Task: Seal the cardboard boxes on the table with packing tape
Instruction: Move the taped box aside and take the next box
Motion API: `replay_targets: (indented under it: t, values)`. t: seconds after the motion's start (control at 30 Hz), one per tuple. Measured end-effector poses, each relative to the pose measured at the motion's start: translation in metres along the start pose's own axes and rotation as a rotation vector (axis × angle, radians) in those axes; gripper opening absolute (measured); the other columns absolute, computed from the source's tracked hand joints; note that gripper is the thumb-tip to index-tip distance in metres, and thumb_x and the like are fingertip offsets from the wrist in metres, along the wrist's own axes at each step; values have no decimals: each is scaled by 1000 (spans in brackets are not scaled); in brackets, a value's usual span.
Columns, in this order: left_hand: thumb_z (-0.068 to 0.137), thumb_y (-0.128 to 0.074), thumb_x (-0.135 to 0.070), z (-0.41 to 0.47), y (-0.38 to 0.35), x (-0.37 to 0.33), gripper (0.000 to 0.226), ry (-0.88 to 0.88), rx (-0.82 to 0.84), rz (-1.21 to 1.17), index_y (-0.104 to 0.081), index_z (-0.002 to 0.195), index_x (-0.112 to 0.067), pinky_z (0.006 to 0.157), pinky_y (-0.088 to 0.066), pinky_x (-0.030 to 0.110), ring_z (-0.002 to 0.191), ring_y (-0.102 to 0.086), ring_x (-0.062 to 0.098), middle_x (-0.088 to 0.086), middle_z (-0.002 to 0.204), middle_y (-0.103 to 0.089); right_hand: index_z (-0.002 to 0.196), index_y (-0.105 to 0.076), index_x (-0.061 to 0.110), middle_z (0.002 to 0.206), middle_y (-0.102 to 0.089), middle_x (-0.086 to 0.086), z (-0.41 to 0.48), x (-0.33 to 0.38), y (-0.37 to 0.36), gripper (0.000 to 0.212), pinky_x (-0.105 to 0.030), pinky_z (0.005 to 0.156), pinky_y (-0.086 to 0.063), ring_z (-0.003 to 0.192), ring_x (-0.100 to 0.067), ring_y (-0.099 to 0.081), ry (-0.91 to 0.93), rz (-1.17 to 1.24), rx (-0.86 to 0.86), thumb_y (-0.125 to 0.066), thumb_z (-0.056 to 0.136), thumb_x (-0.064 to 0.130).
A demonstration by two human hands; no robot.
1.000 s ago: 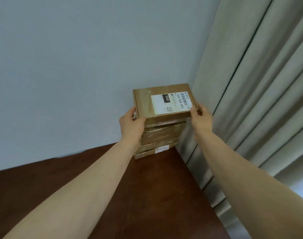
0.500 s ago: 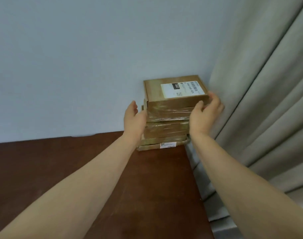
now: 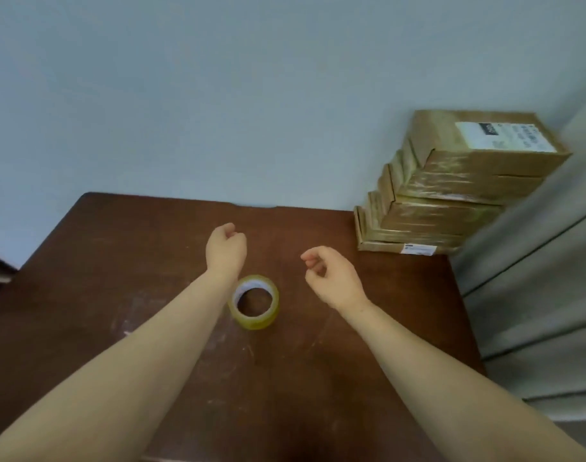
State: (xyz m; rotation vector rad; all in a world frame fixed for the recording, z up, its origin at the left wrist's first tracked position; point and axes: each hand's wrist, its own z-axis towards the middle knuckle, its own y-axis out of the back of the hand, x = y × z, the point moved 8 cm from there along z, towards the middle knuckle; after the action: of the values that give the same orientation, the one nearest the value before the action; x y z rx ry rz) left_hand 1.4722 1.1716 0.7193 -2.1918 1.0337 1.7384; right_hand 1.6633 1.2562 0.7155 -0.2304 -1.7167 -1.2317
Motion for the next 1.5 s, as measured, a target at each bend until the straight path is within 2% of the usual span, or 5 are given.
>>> replay_targets:
  t: [0.17, 0.47, 0.83, 1.07, 1.5]
  values:
    - [90, -47, -9, 20, 89, 73, 50, 157, -51, 85, -41, 139, -11, 90, -49, 44, 107, -60, 38, 20, 124, -58, 136, -48, 23, 139, -47, 2, -13, 12, -106, 50, -33, 106, -33, 130, -19, -40, 35, -431, 381, -61, 88, 24]
    - [77, -74, -18, 8, 175, 178, 66, 392, -160, 413, -38, 131, -5, 101, -37, 41, 122, -42, 36, 21, 134, -40, 135, -47, 31, 137, -49, 5, -21, 9, -173, 42, -38, 105, -25, 135, -20, -30, 15, -865, 418, -55, 94, 36]
    - [74, -73, 7, -31, 140, 204, 74, 419, -276, 306, -27, 131, -8, 96, -43, 46, 108, -49, 44, 24, 136, -26, 129, -53, 29, 119, -57, 7, -8, 7, -180, 32, -35, 96, -31, 122, -17, -43, 35, -741, 376, -48, 98, 33]
    - [83, -67, -2, -17, 116, 187, 68, 348, -224, 267, -30, 139, -11, 83, -51, 37, 96, -61, 25, 9, 117, -62, 128, -55, 25, 118, -59, 6, 18, 5, -150, 31, -33, 93, -29, 120, -19, -44, 38, -595, 235, -50, 98, 31]
    - [84, -50, 22, 0, 4, 127, 57, 506, 127, -697, -38, 138, 4, 67, -56, 25, 80, -67, 18, 11, 97, -67, 129, -56, 23, 125, -55, -1, 73, -26, -89, 42, -40, 104, -21, 124, -25, -40, -4, -680, -17, -59, 88, 17]
